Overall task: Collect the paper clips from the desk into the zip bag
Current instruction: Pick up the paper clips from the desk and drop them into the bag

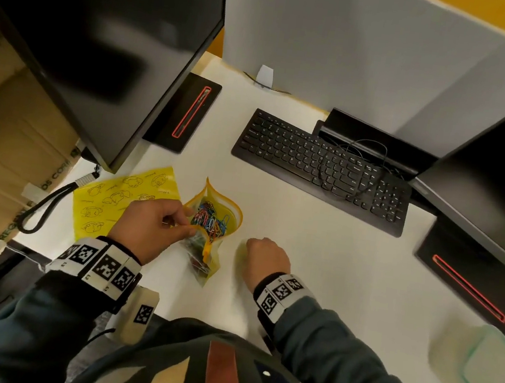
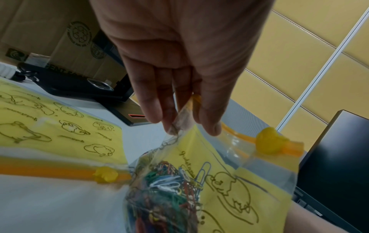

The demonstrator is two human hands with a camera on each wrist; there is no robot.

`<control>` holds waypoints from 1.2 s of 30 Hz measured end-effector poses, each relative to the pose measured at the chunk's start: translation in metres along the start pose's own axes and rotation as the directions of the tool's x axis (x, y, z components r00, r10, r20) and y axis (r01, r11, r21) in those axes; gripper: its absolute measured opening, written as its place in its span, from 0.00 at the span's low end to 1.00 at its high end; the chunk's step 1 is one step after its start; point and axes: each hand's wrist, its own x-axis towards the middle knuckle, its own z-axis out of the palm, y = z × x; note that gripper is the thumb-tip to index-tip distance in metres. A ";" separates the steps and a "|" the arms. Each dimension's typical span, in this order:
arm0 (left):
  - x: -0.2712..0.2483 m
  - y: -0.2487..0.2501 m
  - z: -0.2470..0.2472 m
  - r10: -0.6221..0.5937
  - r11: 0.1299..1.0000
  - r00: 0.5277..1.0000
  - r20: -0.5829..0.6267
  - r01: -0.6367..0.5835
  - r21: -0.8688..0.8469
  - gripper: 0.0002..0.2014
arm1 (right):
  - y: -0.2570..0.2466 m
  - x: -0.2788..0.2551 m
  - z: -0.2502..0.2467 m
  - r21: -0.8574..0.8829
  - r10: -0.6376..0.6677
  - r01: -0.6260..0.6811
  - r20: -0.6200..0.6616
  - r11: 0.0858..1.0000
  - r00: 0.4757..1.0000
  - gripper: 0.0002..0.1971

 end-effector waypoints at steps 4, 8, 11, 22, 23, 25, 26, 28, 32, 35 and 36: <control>-0.001 0.001 -0.001 0.000 1.000 1.000 -0.002 0.000 -0.006 0.08 | -0.007 0.005 -0.003 -0.059 -0.024 0.029 0.073 0.998 0.997 0.12; -0.003 0.002 -0.002 -0.012 1.000 1.000 0.002 0.012 -0.010 0.07 | -0.010 0.006 -0.003 -0.057 -0.020 0.025 0.091 0.998 0.996 0.11; -0.004 0.000 -0.004 -0.016 1.000 1.000 -0.014 0.016 -0.010 0.07 | -0.010 0.002 0.001 -0.093 -0.078 0.086 0.093 0.992 0.993 0.12; -0.008 -0.001 -0.001 0.001 1.000 1.000 -0.014 -0.001 0.009 0.07 | -0.008 -0.003 0.007 -0.102 -0.102 0.110 0.082 0.989 0.991 0.13; -0.008 -0.001 -0.001 0.008 1.000 1.000 -0.016 -0.007 0.013 0.07 | -0.007 -0.001 0.007 -0.098 -0.093 0.102 0.084 0.990 0.992 0.13; -0.010 -0.001 -0.001 0.021 0.999 1.000 -0.015 -0.021 0.026 0.07 | -0.006 -0.002 0.010 -0.076 -0.079 0.085 0.078 0.993 0.994 0.12; -0.010 -0.001 -0.001 0.023 0.999 1.000 -0.014 -0.023 0.029 0.07 | -0.006 -0.001 0.012 -0.070 -0.086 0.091 0.075 0.993 0.993 0.12; -0.011 0.000 -0.001 0.029 0.999 1.000 -0.007 -0.029 0.037 0.07 | -0.001 -0.002 0.011 -0.017 -0.073 0.074 0.063 0.997 0.995 0.10; -0.011 0.003 -0.002 0.033 0.998 0.999 0.004 -0.033 0.052 0.08 | 0.022 -0.002 -0.016 0.290 0.096 -0.069 -0.081 0.955 0.992 0.00; -0.008 0.012 -0.001 0.067 0.993 0.997 0.035 -0.070 0.095 0.11 | 0.032 0.005 -0.052 0.581 0.194 -0.029 -0.224 0.814 0.955 0.17; -0.006 0.016 0.001 0.089 0.989 0.995 0.047 -0.094 0.117 0.12 | 0.031 0.006 -0.065 0.614 0.175 0.033 -0.276 0.789 0.945 0.18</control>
